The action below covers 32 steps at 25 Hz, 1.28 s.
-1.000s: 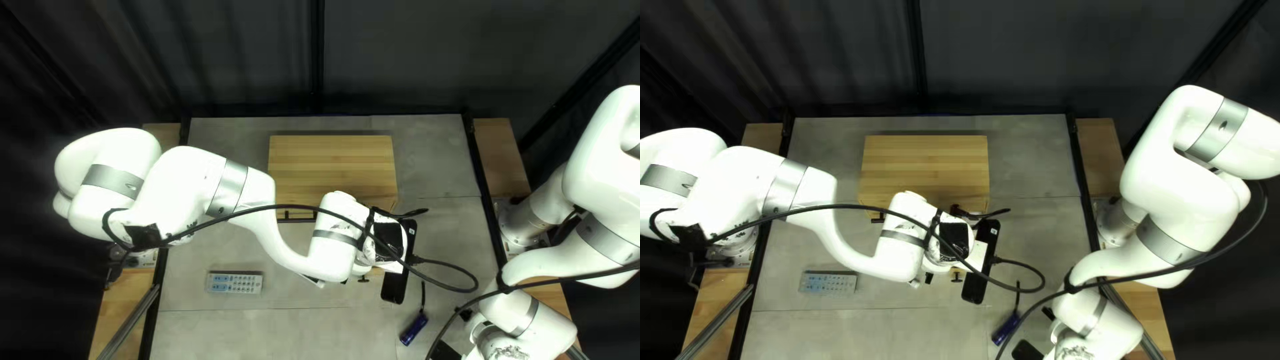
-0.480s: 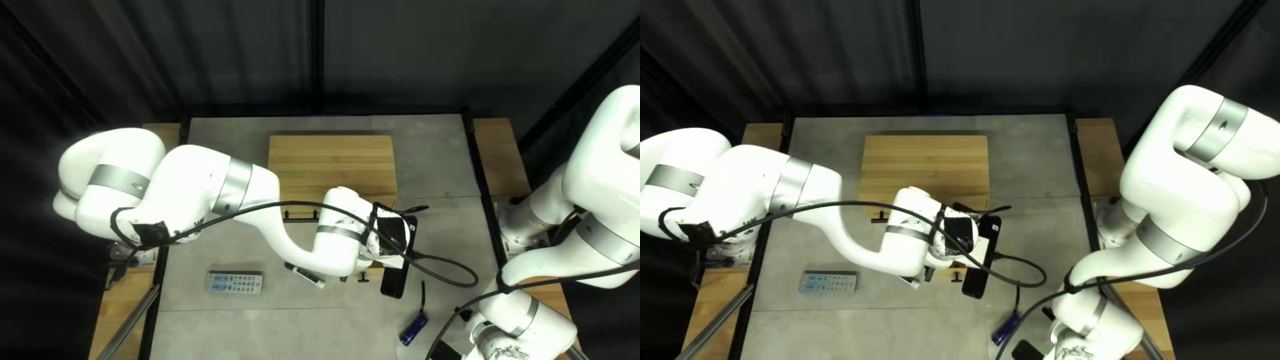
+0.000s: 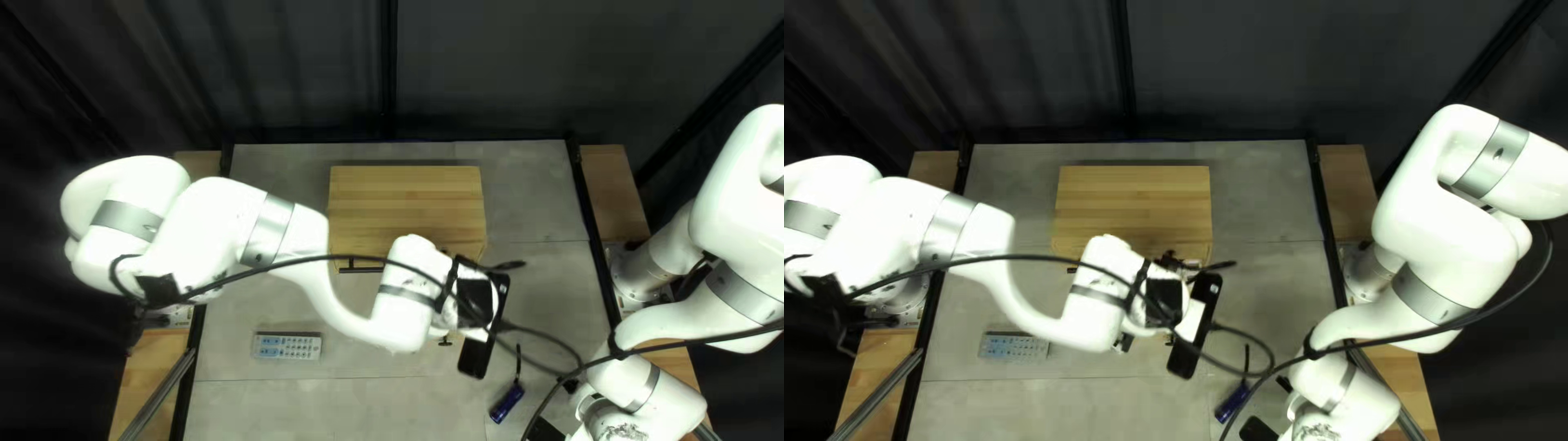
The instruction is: Open drawers and place objects into drawer and close
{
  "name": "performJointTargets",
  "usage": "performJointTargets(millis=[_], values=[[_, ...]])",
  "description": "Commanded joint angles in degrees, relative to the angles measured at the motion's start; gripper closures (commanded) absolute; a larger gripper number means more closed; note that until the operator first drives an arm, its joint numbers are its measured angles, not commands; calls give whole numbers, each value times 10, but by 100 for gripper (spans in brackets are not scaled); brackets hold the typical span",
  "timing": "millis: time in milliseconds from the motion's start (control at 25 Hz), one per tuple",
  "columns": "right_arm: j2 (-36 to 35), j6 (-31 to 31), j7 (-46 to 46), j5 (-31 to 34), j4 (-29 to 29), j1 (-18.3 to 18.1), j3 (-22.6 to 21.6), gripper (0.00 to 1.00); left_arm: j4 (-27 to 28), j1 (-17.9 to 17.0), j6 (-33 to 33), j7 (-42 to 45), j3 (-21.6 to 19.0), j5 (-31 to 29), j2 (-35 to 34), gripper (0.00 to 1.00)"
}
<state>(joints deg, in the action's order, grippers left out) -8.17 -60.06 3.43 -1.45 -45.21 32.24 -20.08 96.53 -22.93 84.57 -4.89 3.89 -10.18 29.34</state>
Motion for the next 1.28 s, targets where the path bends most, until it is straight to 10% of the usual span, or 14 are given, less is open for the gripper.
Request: performJointTargets(millis=[40,400,440,480,640,720,1280], values=[[0,0,0,0,0,0,0,0,-39,-30,26,-22,-23,-15,-43,100],[0,0,0,0,0,0,0,0,-159,-83,-29,-38,-65,-50,-115,95],[0,0,0,0,0,0,0,0,-170,-91,-26,-45,-73,-49,-118,50],[0,0,0,0,0,0,0,0,-170,-95,-20,-49,-77,-47,-117,35],[0,0,0,0,0,0,0,0,-168,-113,9,-79,-102,-30,-109,24],[0,0,0,0,0,0,0,0,-174,-117,9,-89,-110,-22,-112,0],[0,0,0,0,0,0,0,0,-227,-135,-22,-145,-158,59,-120,0]])
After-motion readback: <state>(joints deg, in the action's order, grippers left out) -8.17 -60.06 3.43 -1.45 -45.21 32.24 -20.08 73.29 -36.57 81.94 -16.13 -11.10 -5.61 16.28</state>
